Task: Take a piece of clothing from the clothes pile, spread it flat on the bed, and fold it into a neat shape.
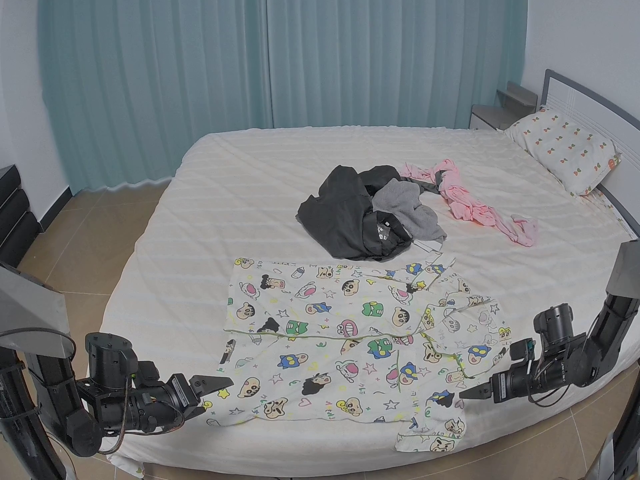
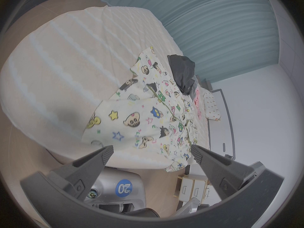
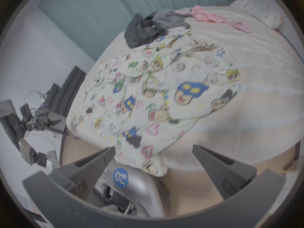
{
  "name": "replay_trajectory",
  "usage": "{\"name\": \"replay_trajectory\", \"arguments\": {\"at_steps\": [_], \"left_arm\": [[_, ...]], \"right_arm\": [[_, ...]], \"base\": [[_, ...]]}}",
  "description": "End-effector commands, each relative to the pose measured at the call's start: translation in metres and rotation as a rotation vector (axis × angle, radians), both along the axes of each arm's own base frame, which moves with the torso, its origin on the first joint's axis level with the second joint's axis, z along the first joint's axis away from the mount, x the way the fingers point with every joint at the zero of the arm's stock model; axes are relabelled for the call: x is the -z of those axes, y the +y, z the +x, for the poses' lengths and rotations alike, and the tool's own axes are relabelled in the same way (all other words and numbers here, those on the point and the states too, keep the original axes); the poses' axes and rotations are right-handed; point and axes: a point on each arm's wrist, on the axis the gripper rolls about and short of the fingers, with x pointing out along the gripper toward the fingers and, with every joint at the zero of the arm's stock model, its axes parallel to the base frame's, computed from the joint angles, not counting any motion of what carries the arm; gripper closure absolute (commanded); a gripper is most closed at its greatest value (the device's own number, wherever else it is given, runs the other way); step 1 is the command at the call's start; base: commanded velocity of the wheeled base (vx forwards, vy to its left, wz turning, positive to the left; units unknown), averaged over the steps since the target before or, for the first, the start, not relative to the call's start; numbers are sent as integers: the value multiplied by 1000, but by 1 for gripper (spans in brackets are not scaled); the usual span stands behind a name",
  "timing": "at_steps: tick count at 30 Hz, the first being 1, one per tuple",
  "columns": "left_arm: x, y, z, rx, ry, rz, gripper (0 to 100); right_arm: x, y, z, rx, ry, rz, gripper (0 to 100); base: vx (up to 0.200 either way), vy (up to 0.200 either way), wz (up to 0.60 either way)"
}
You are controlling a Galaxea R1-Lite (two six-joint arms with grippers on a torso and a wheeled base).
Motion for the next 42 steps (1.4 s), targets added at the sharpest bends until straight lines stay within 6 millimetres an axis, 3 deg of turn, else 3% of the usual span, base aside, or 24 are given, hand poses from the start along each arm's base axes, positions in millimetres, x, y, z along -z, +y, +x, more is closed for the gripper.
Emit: {"name": "replay_trajectory", "arguments": {"at_steps": [1, 6, 13, 20, 21, 33, 36, 42], "left_arm": [[2, 1, -4, -1, 19, 6, 0], [2, 1, -4, -1, 18, 5, 0], [2, 1, -4, -2, 17, 7, 0], [2, 2, -4, -25, 12, 26, 0], [2, 2, -4, -26, 12, 27, 0], [2, 1, -3, -25, 6, 31, 0], [3, -1, 5, -26, -28, 39, 0], [30, -8, 26, -55, -36, 206, 0]], "right_arm": [[34, 27, -4, -34, 55, -87, 0], [38, 53, -7, 16, 24, -53, 0], [40, 64, -7, 20, 3, -94, 0], [57, 82, -2, 137, -9, -167, 0], [57, 82, -3, 139, -6, -170, 100], [47, 76, -20, 132, 10, -193, 100], [45, 71, -23, 123, 13, -207, 100], [43, 52, -26, 132, 24, -248, 100]], "base": [[0, 0, 0], [0, 0, 0], [0, 0, 0], [0, 0, 0], [0, 0, 0], [0, 0, 0], [0, 0, 0], [0, 0, 0]]}}
